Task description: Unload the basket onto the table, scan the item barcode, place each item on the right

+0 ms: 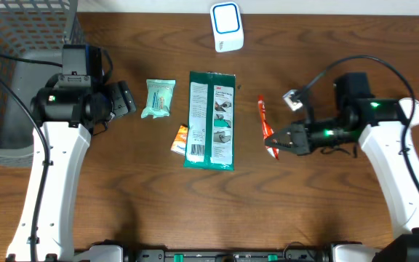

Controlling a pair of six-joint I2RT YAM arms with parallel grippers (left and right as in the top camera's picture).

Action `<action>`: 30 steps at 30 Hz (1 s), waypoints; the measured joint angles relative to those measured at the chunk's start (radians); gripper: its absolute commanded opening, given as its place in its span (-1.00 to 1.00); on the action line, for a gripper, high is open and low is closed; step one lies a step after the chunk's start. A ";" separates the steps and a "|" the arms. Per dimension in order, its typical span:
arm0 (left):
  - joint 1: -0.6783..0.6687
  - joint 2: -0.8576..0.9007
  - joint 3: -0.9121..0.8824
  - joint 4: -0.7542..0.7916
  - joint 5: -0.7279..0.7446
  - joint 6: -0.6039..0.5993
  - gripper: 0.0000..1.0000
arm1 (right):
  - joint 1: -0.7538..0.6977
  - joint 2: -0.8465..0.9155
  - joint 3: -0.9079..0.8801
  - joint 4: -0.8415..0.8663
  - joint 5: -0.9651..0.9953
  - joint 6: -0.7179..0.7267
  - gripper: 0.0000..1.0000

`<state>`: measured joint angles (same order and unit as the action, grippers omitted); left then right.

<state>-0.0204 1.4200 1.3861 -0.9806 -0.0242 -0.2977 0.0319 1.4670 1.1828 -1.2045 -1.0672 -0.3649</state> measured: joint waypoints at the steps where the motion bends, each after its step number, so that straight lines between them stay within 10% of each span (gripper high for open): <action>1: 0.000 0.000 0.000 0.000 0.000 0.000 0.71 | -0.010 0.002 -0.001 -0.013 -0.042 -0.044 -0.98; 14: 0.000 0.000 0.000 0.000 0.000 0.000 0.71 | -0.007 0.064 -0.010 -0.035 -0.401 -0.301 -0.98; 30: 0.000 0.000 0.000 0.000 0.000 0.000 0.71 | 0.096 0.113 -0.077 0.189 -0.270 -0.264 -0.97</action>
<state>-0.0204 1.4200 1.3861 -0.9802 -0.0242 -0.2977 0.1276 1.5795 1.1061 -1.0157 -1.3373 -0.6292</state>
